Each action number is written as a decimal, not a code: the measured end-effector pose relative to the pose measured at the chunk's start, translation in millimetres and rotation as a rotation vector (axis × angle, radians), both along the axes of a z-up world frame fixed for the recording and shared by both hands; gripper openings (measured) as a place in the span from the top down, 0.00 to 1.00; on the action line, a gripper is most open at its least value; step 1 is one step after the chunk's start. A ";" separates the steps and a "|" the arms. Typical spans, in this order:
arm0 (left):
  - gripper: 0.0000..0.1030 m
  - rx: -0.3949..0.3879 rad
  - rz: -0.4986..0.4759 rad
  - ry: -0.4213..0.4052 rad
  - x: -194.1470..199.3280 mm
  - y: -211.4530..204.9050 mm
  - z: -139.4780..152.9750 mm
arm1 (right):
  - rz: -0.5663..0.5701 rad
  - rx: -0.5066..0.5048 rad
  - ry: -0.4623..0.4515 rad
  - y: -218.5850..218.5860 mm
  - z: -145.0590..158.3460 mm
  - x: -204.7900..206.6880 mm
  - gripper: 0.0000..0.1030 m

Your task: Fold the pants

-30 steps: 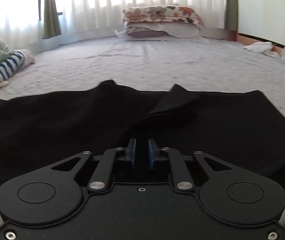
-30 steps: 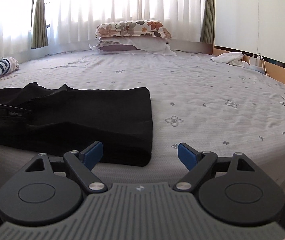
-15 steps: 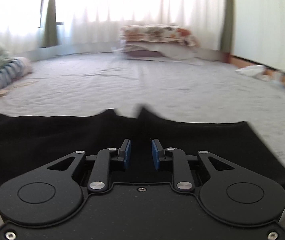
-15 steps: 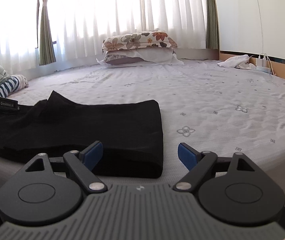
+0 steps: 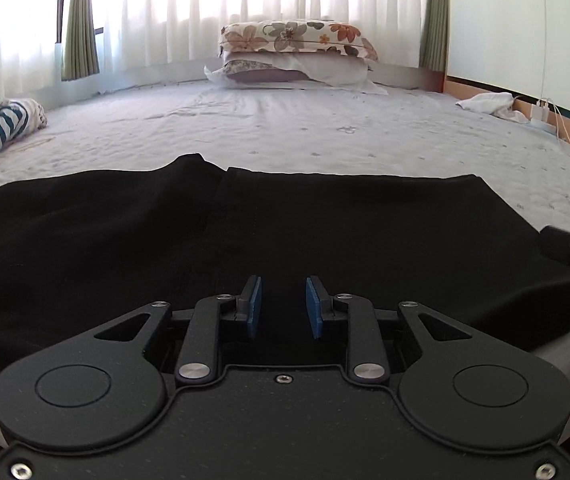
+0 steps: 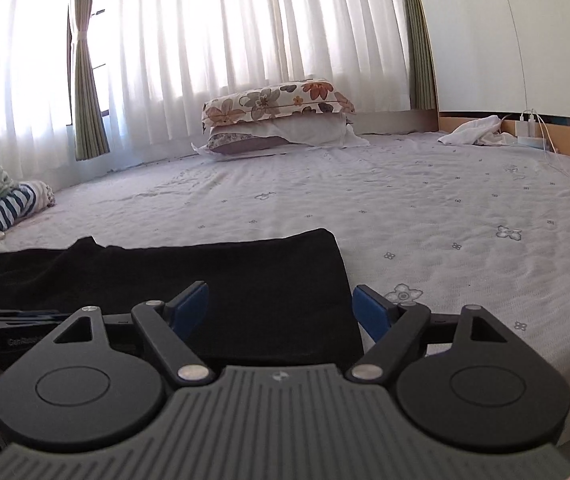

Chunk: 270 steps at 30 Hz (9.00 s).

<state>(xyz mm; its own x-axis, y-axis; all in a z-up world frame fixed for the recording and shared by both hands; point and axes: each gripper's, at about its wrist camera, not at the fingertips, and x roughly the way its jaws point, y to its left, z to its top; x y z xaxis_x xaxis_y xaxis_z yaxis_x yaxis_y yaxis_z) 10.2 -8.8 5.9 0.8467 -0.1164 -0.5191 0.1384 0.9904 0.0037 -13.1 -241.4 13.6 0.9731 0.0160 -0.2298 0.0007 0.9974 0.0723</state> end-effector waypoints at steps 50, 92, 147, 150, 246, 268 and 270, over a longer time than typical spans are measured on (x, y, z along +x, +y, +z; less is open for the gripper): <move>0.90 -0.140 0.093 0.040 -18.1 57.9 9.7 | 0.107 -0.171 -0.011 103.2 -26.5 4.5 0.05; 0.24 -0.514 1.087 -0.182 -15.0 324.8 0.7 | 0.236 -0.180 0.068 209.0 -32.9 48.0 0.10; 0.44 -0.216 0.093 -0.106 -4.5 60.3 70.9 | 0.047 0.200 0.109 29.1 1.1 18.1 0.07; 0.56 -0.217 0.172 -0.063 -1.7 80.9 55.4 | 0.021 0.215 0.171 40.2 -2.9 38.5 0.10; 0.64 0.022 0.073 0.001 -37.6 24.6 13.4 | -0.246 0.011 -0.094 12.4 -6.3 -17.4 0.17; 0.73 -0.030 0.068 0.019 -33.0 33.4 30.5 | 0.013 -0.111 0.058 58.5 -29.0 14.2 0.41; 0.91 -0.082 0.027 0.008 -23.0 38.9 45.8 | 0.016 -0.109 0.060 58.8 -29.2 14.3 0.41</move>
